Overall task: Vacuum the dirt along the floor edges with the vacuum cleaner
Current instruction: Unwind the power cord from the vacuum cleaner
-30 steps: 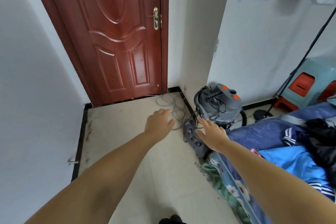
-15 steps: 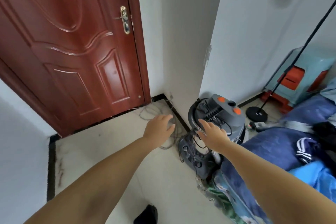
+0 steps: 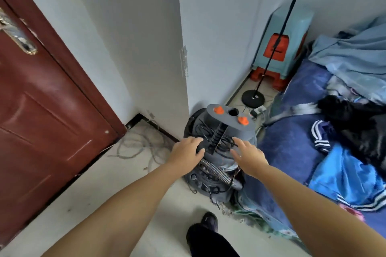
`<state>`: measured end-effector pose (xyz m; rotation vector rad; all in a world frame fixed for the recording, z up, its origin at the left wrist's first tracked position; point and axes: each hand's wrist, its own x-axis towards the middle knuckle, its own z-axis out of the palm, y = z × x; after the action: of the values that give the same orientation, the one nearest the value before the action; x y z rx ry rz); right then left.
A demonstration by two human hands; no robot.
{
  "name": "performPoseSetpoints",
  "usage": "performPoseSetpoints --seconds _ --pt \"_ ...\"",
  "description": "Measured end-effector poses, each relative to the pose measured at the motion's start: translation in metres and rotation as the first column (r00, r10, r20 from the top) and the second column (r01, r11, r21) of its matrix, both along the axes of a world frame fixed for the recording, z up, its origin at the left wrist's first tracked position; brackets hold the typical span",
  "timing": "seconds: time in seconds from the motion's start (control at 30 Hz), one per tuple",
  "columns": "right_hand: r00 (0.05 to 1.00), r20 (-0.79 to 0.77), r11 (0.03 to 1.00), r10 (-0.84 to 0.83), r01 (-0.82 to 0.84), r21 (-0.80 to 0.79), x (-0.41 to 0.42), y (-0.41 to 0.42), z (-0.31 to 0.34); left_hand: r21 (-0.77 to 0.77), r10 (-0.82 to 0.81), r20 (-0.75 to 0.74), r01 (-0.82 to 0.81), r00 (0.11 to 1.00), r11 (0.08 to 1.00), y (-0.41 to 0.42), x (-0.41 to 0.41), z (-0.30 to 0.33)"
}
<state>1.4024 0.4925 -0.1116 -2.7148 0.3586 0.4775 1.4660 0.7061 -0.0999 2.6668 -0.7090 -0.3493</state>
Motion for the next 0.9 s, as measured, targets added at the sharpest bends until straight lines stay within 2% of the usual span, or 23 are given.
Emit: performPoseSetpoints --seconds 0.23,0.3,0.37,0.47,0.57,0.67,0.8,0.9 --pt "0.994 -0.088 0.997 -0.059 0.062 0.041 0.079 -0.024 -0.06 0.025 -0.084 -0.052 0.086 0.995 0.996 -0.048 0.082 -0.062" --pt "0.988 -0.118 0.99 -0.098 0.109 0.085 0.102 -0.028 -0.084 -0.002 -0.143 -0.105 0.143 0.984 0.99 -0.061 0.105 -0.086" --pt "0.98 -0.14 0.979 -0.143 0.161 0.126 0.12 -0.029 -0.111 -0.002 -0.217 -0.087 0.218 0.972 0.976 -0.075 0.125 -0.115" --pt "0.951 -0.163 0.947 -0.261 0.285 0.149 0.135 -0.032 -0.15 0.139 -0.312 -0.017 0.311 0.95 0.94 -0.093 0.146 -0.16" --pt "0.902 -0.116 0.892 -0.415 0.429 0.143 0.145 -0.026 -0.18 0.237 -0.371 0.073 0.346 0.926 0.908 -0.097 0.155 -0.196" --pt "0.883 -0.024 0.877 -0.469 0.469 0.103 0.152 -0.014 -0.2 0.184 -0.404 0.216 0.369 0.889 0.911 -0.09 0.154 -0.223" --pt "0.821 0.054 0.811 -0.569 0.549 0.199 0.152 0.0 -0.209 0.059 -0.316 0.222 0.31 0.923 0.949 -0.087 0.145 -0.237" --pt "0.797 0.069 0.784 -0.601 0.57 0.245 0.152 0.003 -0.207 0.025 -0.298 0.189 0.298 0.936 0.954 -0.087 0.142 -0.237"
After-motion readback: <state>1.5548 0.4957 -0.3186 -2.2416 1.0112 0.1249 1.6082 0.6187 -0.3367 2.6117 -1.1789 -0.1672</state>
